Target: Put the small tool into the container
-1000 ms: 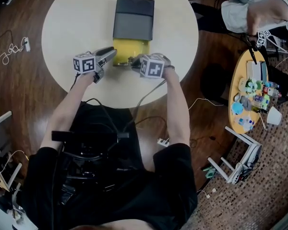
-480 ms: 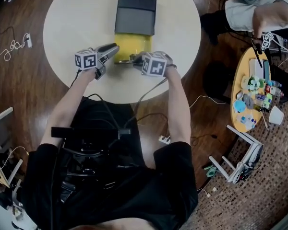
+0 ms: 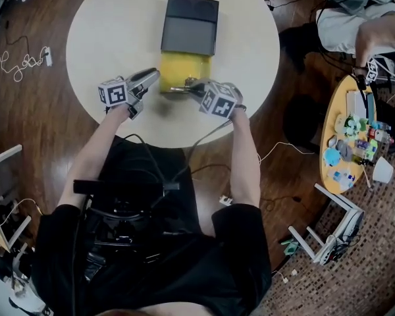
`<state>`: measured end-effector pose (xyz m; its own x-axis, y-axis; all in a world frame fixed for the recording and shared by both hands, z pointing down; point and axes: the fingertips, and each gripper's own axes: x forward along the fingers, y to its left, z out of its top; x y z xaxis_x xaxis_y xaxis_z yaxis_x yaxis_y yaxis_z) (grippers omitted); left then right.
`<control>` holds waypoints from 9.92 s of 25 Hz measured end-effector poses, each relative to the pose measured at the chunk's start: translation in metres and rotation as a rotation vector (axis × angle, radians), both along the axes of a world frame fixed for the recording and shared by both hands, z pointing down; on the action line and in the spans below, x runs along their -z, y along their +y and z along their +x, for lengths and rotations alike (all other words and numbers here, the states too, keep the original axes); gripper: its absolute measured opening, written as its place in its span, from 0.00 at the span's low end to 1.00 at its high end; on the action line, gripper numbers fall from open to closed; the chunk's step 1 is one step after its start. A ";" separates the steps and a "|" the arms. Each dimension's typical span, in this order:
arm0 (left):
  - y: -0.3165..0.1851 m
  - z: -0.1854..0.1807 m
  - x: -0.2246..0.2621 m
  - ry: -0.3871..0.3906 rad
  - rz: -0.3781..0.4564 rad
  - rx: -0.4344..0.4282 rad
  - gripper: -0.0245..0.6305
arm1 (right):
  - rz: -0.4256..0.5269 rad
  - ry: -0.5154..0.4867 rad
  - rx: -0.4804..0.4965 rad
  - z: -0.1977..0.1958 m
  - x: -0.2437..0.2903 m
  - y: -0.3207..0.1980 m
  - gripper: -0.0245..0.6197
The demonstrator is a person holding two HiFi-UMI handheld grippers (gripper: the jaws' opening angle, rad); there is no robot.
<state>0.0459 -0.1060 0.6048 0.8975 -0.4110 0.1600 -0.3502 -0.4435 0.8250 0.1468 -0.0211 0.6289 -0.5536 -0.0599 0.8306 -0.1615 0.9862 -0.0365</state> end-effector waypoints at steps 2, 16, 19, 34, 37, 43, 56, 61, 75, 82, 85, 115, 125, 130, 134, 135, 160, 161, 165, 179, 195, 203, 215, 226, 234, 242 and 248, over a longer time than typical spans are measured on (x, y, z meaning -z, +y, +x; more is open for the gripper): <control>0.004 -0.002 0.005 0.028 -0.008 0.009 0.21 | 0.006 -0.019 -0.035 0.002 0.002 -0.003 0.06; 0.026 -0.017 0.037 0.184 -0.018 -0.026 0.19 | -0.118 -0.264 -0.593 0.024 0.038 -0.033 0.06; 0.034 -0.026 0.033 0.224 -0.032 -0.025 0.19 | -0.211 -0.385 -0.790 0.027 0.048 -0.039 0.06; 0.057 -0.043 0.030 0.277 -0.055 -0.008 0.18 | -0.492 -0.780 -1.616 0.061 0.006 -0.099 0.06; 0.048 -0.048 0.031 0.266 -0.046 0.036 0.18 | -0.500 -0.834 -1.679 0.065 -0.006 -0.112 0.06; 0.048 -0.050 0.032 0.253 -0.054 0.075 0.18 | -0.510 -0.912 -1.701 0.059 -0.018 -0.124 0.06; 0.046 -0.045 0.030 0.251 -0.067 0.088 0.18 | -0.539 -1.035 -1.800 0.048 -0.037 -0.121 0.06; 0.046 -0.041 0.030 0.269 -0.077 0.079 0.18 | -0.547 -1.035 -1.821 0.050 -0.040 -0.117 0.06; 0.045 -0.041 0.028 0.269 -0.086 0.073 0.18 | -0.602 -0.907 -1.830 0.039 -0.047 -0.106 0.11; 0.046 -0.041 0.026 0.273 -0.097 0.066 0.18 | -0.670 -0.928 -1.800 0.025 -0.040 -0.104 0.32; 0.046 -0.041 0.026 0.275 -0.098 0.060 0.18 | -0.669 -0.949 -1.791 0.023 -0.033 -0.105 0.35; 0.050 -0.030 0.021 0.254 -0.111 0.025 0.18 | -0.568 -0.710 -1.652 0.033 -0.022 -0.076 0.37; 0.053 -0.027 0.021 0.260 -0.122 0.021 0.18 | -0.288 -0.394 -1.295 0.019 -0.018 -0.079 0.39; 0.052 -0.032 0.023 0.268 -0.109 0.039 0.18 | -0.086 -0.140 -1.113 0.015 -0.026 -0.092 0.50; 0.049 -0.041 0.022 0.261 -0.111 0.069 0.18 | -0.198 -0.496 -1.300 0.025 0.000 -0.088 0.49; 0.049 -0.043 0.021 0.258 -0.115 0.077 0.18 | -0.241 -0.618 -1.344 0.028 0.008 -0.082 0.41; 0.053 -0.037 0.012 0.205 -0.151 0.070 0.17 | -0.545 -1.018 -1.495 0.014 -0.045 -0.004 0.01; 0.053 -0.037 0.012 0.200 -0.147 0.070 0.17 | -0.544 -1.016 -1.492 0.014 -0.045 -0.006 0.01; 0.052 -0.034 0.014 0.203 -0.142 0.067 0.17 | -0.546 -1.023 -1.488 0.015 -0.045 -0.015 0.01; 0.049 -0.036 0.018 0.194 -0.119 0.106 0.17 | -0.550 -1.062 -1.477 0.023 -0.042 -0.046 0.01; 0.048 -0.050 0.016 0.188 -0.137 0.154 0.17 | -0.546 -1.073 -1.479 0.022 -0.041 -0.084 0.01; 0.048 -0.052 0.015 0.179 -0.134 0.165 0.17 | -0.548 -1.079 -1.487 0.024 -0.041 -0.096 0.01; 0.044 -0.051 0.017 0.184 -0.125 0.163 0.17 | -0.536 -1.078 -1.497 0.027 -0.042 -0.118 0.01; 0.045 -0.053 0.012 0.181 -0.141 0.180 0.17 | -0.536 -1.076 -1.500 0.029 -0.044 -0.132 0.01; 0.046 -0.053 0.014 0.175 -0.132 0.180 0.17 | -0.541 -1.081 -1.514 0.031 -0.045 -0.146 0.01; 0.045 -0.054 0.017 0.167 -0.122 0.189 0.17 | -0.556 -1.080 -1.521 0.033 -0.048 -0.154 0.01; 0.045 -0.054 0.016 0.167 -0.129 0.190 0.17 | -0.566 -1.071 -1.522 0.031 -0.052 -0.156 0.01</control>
